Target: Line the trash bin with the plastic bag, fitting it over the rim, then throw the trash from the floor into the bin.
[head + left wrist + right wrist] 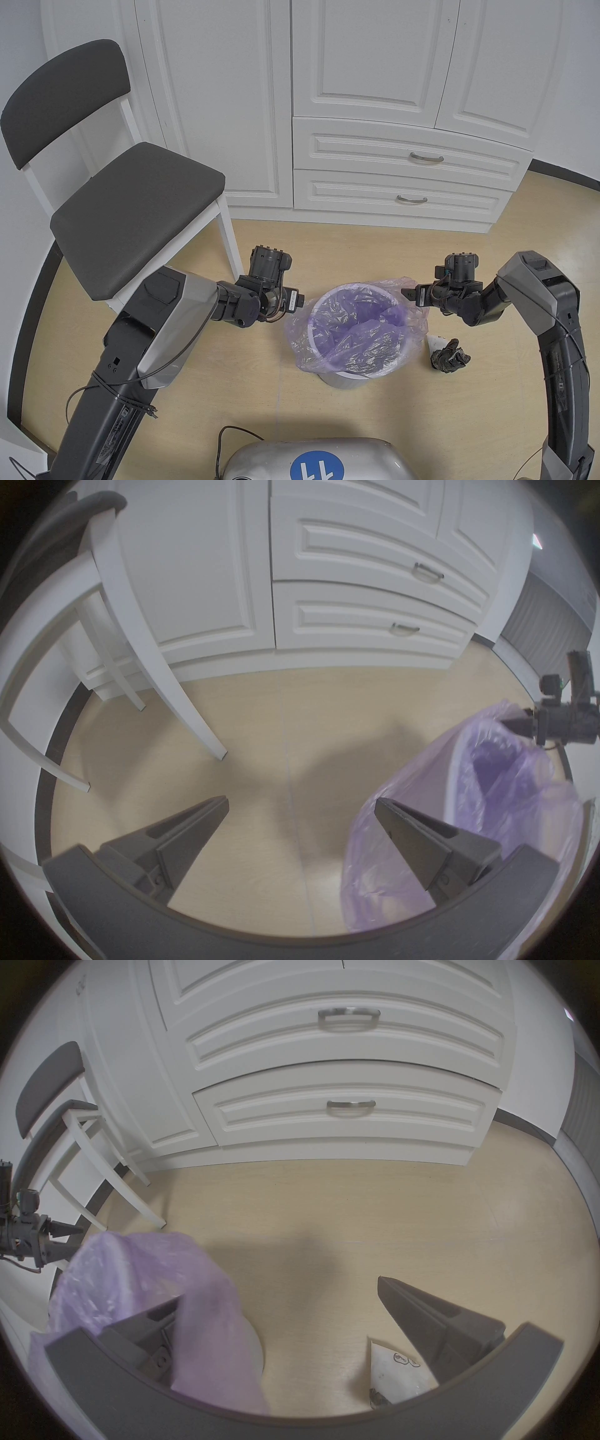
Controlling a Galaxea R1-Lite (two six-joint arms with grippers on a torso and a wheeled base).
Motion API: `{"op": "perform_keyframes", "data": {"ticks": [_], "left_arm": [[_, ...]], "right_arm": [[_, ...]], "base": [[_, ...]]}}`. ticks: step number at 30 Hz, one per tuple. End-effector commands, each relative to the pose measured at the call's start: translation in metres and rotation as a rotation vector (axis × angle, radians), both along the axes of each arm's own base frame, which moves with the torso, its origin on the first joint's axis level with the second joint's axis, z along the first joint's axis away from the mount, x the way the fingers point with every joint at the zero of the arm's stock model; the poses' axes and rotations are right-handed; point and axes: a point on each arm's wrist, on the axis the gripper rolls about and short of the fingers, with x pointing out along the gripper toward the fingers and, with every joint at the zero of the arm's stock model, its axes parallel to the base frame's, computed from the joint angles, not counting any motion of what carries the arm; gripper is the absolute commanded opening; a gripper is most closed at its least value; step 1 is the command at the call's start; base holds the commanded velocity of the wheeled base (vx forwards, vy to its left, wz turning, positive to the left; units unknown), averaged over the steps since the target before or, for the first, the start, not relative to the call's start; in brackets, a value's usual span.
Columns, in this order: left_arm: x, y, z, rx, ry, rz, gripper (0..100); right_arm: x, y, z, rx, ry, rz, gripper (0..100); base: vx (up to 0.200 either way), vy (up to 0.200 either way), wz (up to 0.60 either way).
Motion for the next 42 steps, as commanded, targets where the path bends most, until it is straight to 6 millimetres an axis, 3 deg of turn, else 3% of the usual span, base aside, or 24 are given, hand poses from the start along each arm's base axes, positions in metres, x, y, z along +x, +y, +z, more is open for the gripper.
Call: {"op": "perform_keyframes", "data": {"ticks": [1, 6, 10, 13, 15, 20, 27, 31, 36, 42], "left_arm": [[-0.012, -0.007, 0.058, -0.076, -0.063, 0.024, 100], [-0.038, -0.013, 0.064, -0.048, -0.019, -0.010, 100], [-0.051, -0.018, 0.072, -0.048, -0.010, -0.027, 100], [-0.063, -0.023, 0.076, -0.035, 0.000, -0.039, 100], [-0.077, -0.026, 0.077, -0.019, 0.003, -0.041, 100], [-0.101, -0.023, 0.082, -0.052, -0.052, -0.064, 100], [-0.121, -0.009, 0.084, -0.086, -0.101, -0.067, 100], [-0.127, -0.004, 0.090, -0.126, -0.160, -0.065, 100], [-0.138, -0.003, 0.089, -0.120, -0.152, -0.082, 100], [-0.142, -0.004, 0.082, -0.110, -0.130, -0.086, 100]], "right_arm": [[-0.029, 0.008, 0.060, -0.003, -0.042, 0.029, 100], [-0.051, 0.011, 0.090, -0.032, -0.066, 0.064, 100], [-0.066, 0.021, 0.097, -0.054, -0.056, 0.105, 100], [-0.079, 0.039, 0.084, -0.091, -0.011, 0.166, 100], [-0.081, 0.057, 0.057, -0.142, 0.031, 0.217, 100], [-0.077, 0.062, 0.028, -0.293, 0.013, 0.191, 100], [-0.099, 0.055, 0.018, -0.446, 0.055, 0.278, 100], [-0.127, 0.051, 0.025, -0.504, 0.041, 0.365, 100], [-0.162, 0.062, 0.014, -0.523, 0.056, 0.490, 100], [-0.178, 0.067, 0.003, -0.535, 0.095, 0.534, 100]], "base": [[0.000, 0.000, 0.00], [0.000, 0.000, 0.00], [0.000, 0.000, 0.00], [0.000, 0.000, 0.00], [0.000, 0.000, 0.00], [0.000, 0.000, 0.00], [0.000, 0.000, 0.00], [0.000, 0.000, 0.00], [0.000, 0.000, 0.00], [0.000, 0.000, 0.00]]}}
